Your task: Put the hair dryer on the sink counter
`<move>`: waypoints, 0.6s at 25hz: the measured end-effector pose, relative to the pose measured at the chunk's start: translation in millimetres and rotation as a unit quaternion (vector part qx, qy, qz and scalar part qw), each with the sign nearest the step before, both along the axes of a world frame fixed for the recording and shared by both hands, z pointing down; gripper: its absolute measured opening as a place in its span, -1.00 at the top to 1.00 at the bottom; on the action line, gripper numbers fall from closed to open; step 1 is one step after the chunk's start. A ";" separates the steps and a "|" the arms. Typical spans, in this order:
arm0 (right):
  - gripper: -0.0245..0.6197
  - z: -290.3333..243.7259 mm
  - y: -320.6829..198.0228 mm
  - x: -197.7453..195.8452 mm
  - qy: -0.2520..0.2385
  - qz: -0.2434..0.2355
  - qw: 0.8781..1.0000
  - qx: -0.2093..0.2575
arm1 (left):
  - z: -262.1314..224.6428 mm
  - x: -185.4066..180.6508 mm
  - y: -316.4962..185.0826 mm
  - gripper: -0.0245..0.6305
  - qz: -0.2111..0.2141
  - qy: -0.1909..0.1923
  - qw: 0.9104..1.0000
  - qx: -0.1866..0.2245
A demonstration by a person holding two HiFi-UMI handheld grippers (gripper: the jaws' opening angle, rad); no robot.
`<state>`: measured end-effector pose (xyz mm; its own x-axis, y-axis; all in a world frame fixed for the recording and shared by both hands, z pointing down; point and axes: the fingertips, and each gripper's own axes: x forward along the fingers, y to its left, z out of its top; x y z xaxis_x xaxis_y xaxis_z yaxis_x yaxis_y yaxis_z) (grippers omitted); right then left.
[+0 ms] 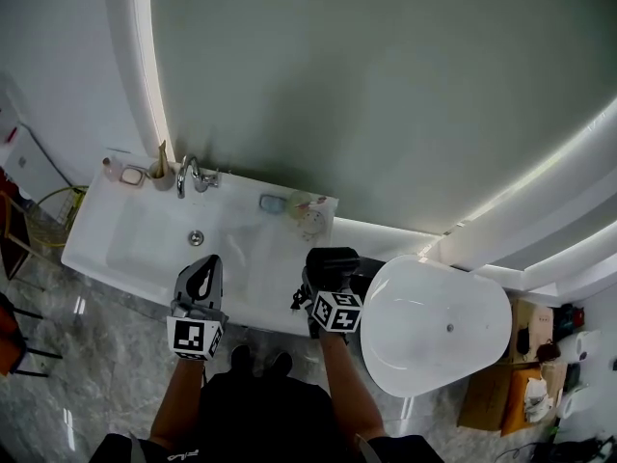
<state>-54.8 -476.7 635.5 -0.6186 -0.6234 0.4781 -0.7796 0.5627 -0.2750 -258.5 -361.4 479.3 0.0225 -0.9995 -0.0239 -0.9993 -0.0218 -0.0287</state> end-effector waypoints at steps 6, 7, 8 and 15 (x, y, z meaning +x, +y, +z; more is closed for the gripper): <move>0.27 72.5 -11.6 -18.3 0.012 0.017 0.994 -0.105 | 11.7 -29.8 12.9 0.85 -0.031 0.009 0.999 -0.006; 0.27 86.1 -13.6 -20.1 0.022 0.020 0.992 -0.126 | 15.0 -32.4 13.5 0.85 -0.034 -0.001 0.999 -0.009; 0.27 99.2 -15.4 -21.8 0.037 0.021 0.989 -0.143 | 17.8 -34.1 13.6 0.85 -0.034 -0.016 0.999 -0.013; 0.28 165.1 -18.5 -27.0 0.140 0.011 0.963 -0.231 | 16.8 -39.9 14.3 0.85 -0.032 -0.018 0.999 -0.002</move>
